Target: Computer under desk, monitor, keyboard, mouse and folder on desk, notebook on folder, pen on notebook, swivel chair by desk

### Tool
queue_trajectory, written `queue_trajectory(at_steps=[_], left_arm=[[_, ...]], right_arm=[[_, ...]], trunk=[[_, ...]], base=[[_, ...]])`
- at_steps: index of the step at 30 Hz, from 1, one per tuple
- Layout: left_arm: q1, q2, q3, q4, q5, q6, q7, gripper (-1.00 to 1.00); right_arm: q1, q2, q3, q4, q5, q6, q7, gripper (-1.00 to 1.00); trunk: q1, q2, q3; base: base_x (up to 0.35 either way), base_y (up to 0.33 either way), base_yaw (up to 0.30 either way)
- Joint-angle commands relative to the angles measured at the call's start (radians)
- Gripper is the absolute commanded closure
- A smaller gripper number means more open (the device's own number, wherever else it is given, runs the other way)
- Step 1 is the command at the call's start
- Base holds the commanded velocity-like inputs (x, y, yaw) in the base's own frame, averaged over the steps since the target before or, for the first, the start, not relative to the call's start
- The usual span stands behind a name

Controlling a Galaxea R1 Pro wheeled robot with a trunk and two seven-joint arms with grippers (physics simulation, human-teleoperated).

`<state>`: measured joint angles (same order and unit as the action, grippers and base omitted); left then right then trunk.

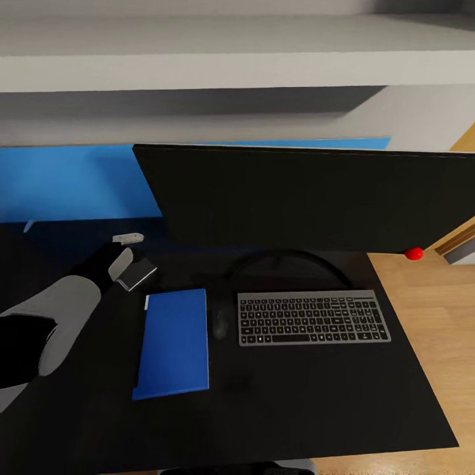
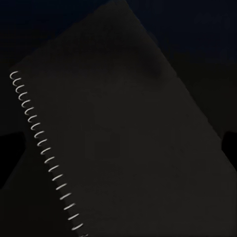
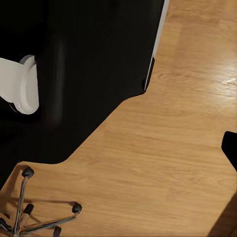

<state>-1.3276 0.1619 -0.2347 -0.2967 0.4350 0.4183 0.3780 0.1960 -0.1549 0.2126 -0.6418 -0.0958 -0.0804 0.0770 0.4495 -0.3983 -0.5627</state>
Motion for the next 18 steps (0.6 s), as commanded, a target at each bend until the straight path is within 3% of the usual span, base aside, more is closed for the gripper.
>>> queue_trajectory(at_steps=[1,18], left_arm=[[0.000,0.002,-0.005,-0.002,0.011,0.003,0.007,-1.00],[0.002,0.010,0.009,-0.002,0.010,0.001,0.005,-1.00]], right_arm=[[0.000,-0.001,0.004,-0.001,-0.010,-0.002,0.001,-1.00],[0.000,-0.003,0.004,-0.002,-0.009,-0.004,0.001,-1.00]], trunk=[[0.001,-0.002,-0.003],[0.001,-0.002,-0.030]], base=[[0.000,0.000,0.000],[0.000,0.000,0.000]])
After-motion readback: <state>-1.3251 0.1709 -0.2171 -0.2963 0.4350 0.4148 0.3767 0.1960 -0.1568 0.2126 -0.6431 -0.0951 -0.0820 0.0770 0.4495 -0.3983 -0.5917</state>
